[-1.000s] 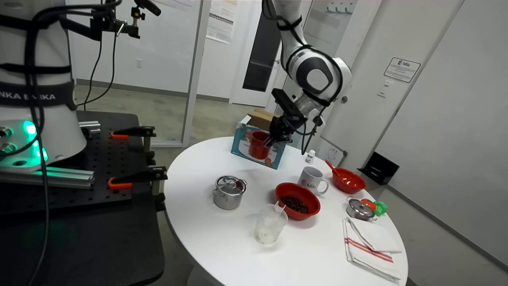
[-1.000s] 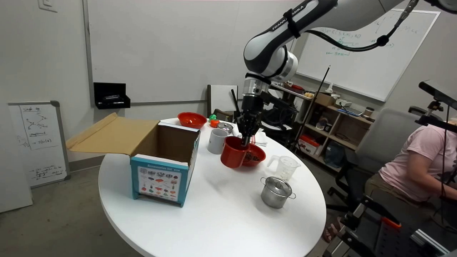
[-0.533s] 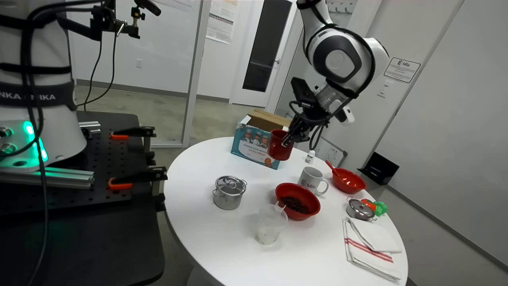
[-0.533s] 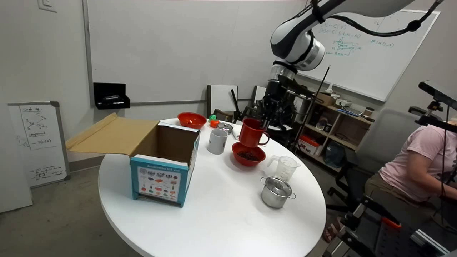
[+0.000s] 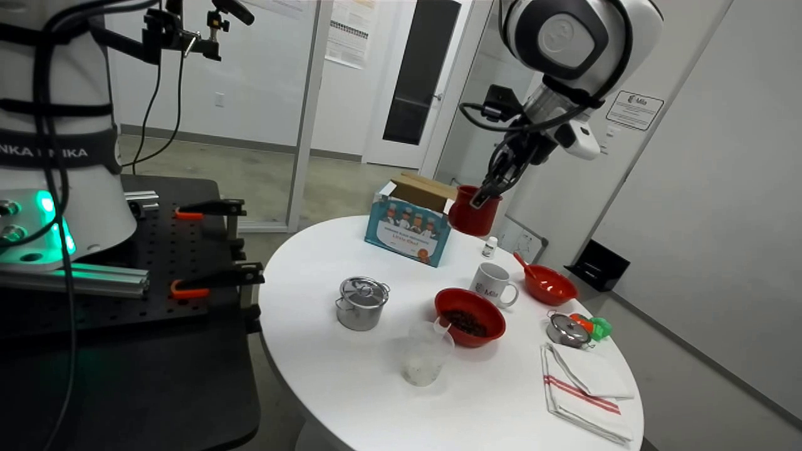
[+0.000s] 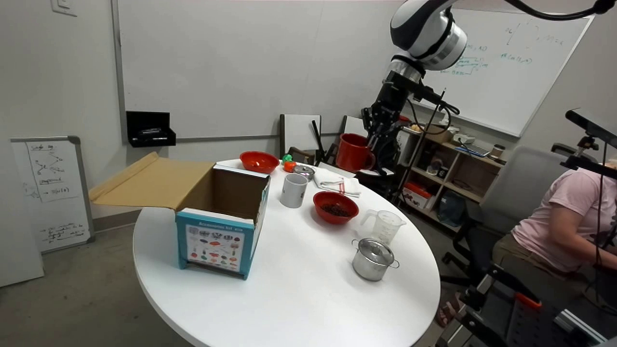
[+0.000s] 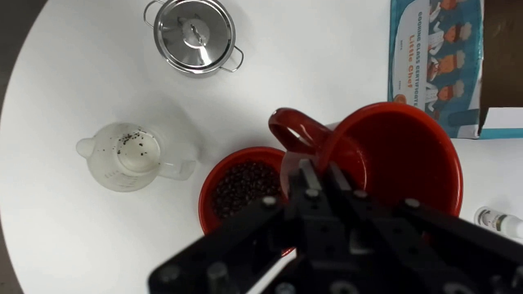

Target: Move the red mug to the right

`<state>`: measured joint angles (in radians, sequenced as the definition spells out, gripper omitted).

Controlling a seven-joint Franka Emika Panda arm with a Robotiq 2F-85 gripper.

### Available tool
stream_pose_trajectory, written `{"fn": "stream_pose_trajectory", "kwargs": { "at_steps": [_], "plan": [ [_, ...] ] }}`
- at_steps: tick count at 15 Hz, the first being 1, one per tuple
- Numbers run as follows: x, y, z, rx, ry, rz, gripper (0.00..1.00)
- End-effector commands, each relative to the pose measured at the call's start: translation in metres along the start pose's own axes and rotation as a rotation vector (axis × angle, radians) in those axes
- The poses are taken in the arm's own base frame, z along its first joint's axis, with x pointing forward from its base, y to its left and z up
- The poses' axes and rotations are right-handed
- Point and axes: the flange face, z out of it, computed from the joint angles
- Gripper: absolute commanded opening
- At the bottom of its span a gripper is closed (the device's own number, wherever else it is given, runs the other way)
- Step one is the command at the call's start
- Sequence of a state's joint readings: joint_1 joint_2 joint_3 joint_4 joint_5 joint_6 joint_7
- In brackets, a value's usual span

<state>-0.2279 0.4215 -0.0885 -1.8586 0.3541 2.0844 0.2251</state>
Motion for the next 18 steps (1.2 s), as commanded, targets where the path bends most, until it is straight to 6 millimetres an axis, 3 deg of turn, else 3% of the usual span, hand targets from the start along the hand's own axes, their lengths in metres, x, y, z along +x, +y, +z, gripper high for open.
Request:
{"fn": "stream_pose_trajectory", "kwargs": {
  "at_steps": [1,2,5,11,14,18],
  "plan": [
    [-0.002,-0.002,-0.002,0.0,0.0,0.002,0.08],
    [-0.003,-0.004,-0.001,0.0,0.0,0.003,0.02],
    [0.012,-0.003,0.012,0.008,0.002,0.167,0.02],
    [0.043,0.027,-0.004,0.118,0.051,0.458,0.02],
    [0.06,0.064,-0.022,0.181,0.072,0.599,0.02],
    [0.083,0.133,-0.035,0.245,0.099,0.798,0.02]
  ]
}}
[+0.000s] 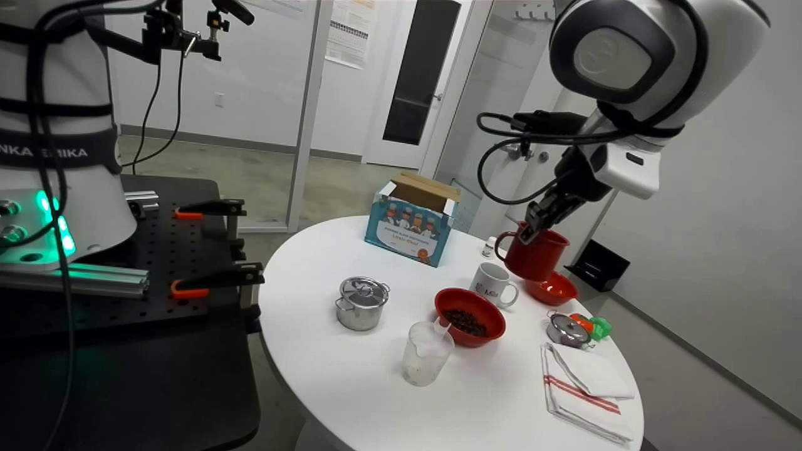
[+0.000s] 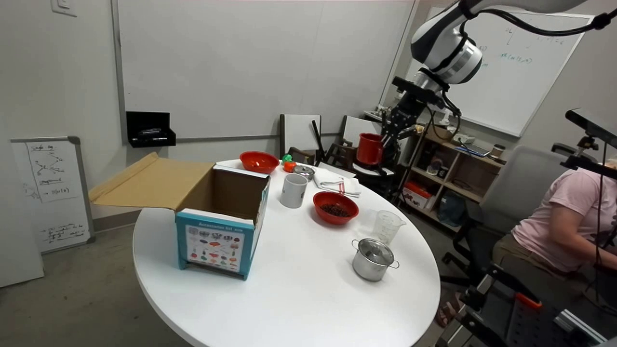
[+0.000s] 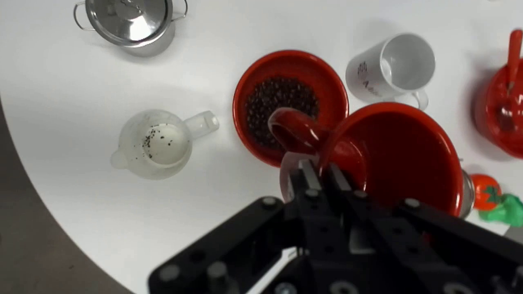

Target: Move the red mug to the right

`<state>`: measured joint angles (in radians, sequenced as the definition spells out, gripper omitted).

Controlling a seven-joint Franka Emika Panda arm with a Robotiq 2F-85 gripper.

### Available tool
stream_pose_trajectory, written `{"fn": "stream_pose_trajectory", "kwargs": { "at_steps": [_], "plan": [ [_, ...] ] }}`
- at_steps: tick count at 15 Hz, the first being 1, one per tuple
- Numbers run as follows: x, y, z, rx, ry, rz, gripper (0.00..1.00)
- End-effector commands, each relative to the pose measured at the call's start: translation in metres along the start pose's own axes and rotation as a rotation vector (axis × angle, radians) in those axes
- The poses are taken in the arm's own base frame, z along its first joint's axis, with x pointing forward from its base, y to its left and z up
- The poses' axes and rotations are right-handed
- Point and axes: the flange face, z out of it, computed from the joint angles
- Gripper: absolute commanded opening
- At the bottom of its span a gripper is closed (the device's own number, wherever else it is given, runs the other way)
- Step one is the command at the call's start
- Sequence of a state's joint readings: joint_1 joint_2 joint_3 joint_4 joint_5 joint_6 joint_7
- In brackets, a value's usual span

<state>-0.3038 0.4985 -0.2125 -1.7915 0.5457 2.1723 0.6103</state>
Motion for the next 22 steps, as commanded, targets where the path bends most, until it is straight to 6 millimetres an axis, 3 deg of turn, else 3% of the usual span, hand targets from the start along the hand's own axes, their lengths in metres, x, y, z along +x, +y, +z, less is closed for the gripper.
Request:
{"fn": "stream_pose_trajectory", "kwargs": {
  "at_steps": [1,4,8,13,19,22],
  "plan": [
    [0.049,0.026,-0.013,0.068,0.008,0.188,0.02],
    [0.072,0.042,-0.006,0.11,-0.005,0.348,0.02],
    [0.064,0.026,0.024,0.203,-0.012,0.533,0.02],
    [0.056,0.01,0.055,0.234,0.041,0.639,0.02],
    [0.076,0.036,0.075,0.217,0.087,0.747,0.02],
    [0.074,0.042,0.098,0.182,0.083,0.701,0.02]
  ]
}}
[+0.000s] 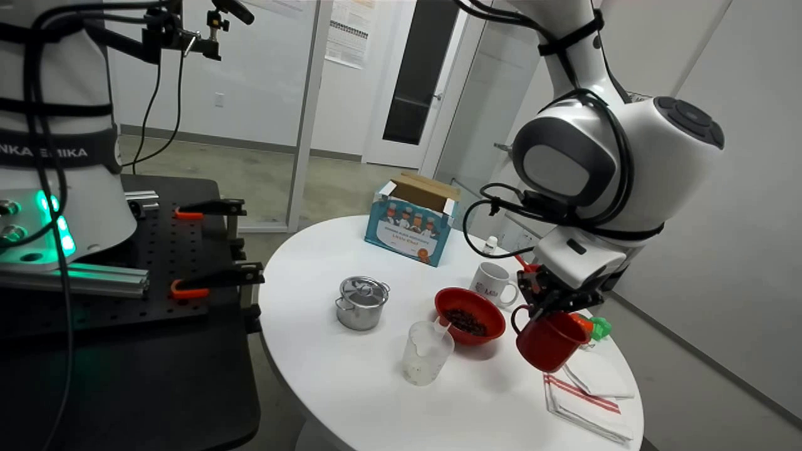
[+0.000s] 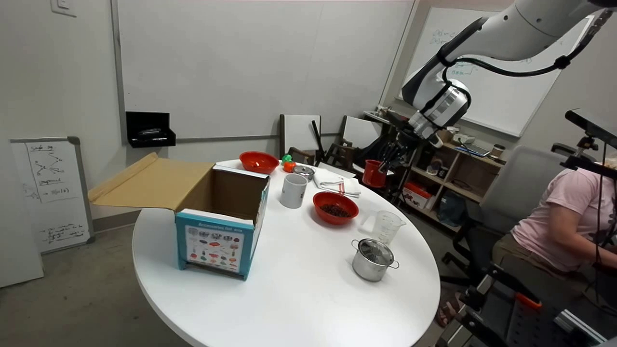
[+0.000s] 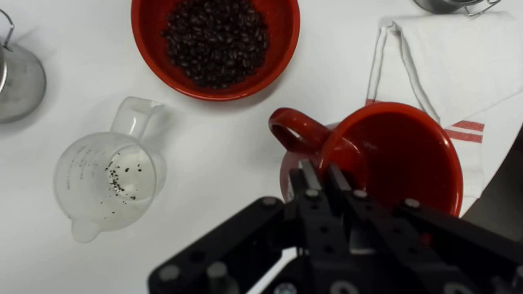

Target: Move the red mug to the right

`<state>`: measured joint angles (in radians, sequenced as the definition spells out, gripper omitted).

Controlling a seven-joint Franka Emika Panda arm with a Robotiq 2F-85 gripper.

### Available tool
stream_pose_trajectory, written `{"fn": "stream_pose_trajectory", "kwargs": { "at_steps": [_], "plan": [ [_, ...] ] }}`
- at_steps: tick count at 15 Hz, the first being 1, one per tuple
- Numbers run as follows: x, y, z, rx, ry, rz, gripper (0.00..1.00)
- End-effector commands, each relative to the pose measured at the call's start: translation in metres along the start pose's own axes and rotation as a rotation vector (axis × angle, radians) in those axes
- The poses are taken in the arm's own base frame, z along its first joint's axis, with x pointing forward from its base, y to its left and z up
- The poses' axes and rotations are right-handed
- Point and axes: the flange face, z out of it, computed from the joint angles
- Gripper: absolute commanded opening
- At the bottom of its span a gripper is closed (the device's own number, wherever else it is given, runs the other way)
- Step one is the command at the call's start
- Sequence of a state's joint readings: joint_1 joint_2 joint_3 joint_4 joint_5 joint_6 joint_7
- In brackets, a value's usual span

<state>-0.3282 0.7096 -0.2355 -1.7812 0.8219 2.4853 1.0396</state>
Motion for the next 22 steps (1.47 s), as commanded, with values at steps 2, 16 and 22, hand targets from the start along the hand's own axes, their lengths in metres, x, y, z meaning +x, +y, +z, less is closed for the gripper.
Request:
{"fn": "stream_pose_trajectory", "kwargs": {
  "at_steps": [2,16,22],
  "plan": [
    [-0.002,0.018,0.033,-0.031,0.02,-0.033,0.02],
    [0.01,0.022,0.094,-0.11,0.042,-0.038,0.02],
    [0.012,0.027,0.107,-0.119,0.043,-0.045,0.08]
  ]
}}
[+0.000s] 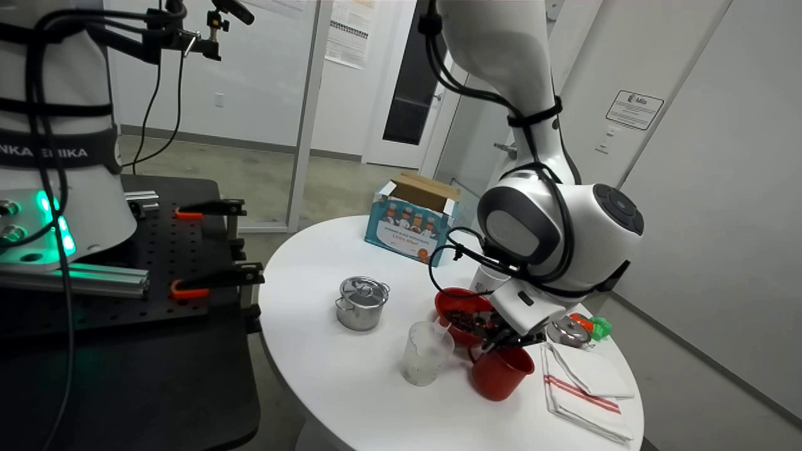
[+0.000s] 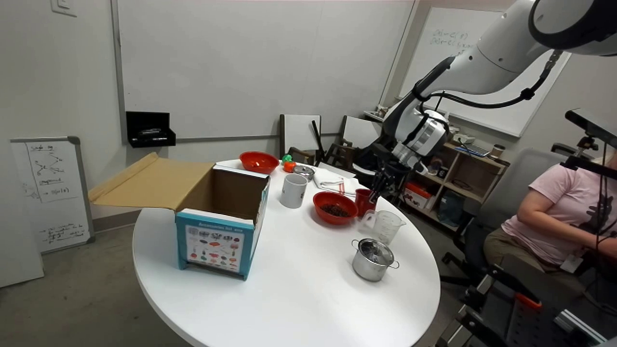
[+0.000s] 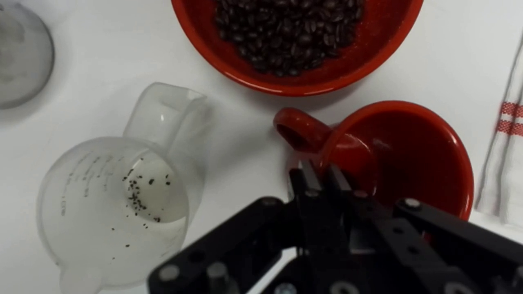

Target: Move the red mug to the right

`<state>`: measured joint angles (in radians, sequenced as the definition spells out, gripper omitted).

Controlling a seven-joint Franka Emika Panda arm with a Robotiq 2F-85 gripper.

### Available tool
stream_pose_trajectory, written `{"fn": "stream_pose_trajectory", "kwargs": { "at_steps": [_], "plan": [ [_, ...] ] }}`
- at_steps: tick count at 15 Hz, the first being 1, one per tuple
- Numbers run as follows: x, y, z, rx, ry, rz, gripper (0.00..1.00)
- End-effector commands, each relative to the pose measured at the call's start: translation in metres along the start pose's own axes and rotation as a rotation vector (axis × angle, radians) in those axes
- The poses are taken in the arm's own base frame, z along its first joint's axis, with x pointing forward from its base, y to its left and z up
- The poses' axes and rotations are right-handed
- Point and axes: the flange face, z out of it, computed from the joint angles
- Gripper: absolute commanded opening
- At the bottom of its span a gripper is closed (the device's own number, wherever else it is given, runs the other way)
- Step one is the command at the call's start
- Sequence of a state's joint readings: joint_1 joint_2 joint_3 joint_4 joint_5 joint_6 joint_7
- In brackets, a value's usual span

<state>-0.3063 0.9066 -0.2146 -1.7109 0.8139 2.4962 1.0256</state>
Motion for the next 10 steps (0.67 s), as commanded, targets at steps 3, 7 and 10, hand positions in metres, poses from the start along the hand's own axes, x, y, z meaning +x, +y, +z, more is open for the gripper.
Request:
{"fn": "stream_pose_trajectory", "kwargs": {
  "at_steps": [3,7,10],
  "plan": [
    [-0.002,-0.003,0.006,0.009,0.004,-0.018,0.4],
    [-0.007,-0.007,0.001,0.01,0.003,-0.025,0.69],
    [-0.015,-0.014,-0.014,0.028,-0.002,-0.049,0.91]
  ]
}}
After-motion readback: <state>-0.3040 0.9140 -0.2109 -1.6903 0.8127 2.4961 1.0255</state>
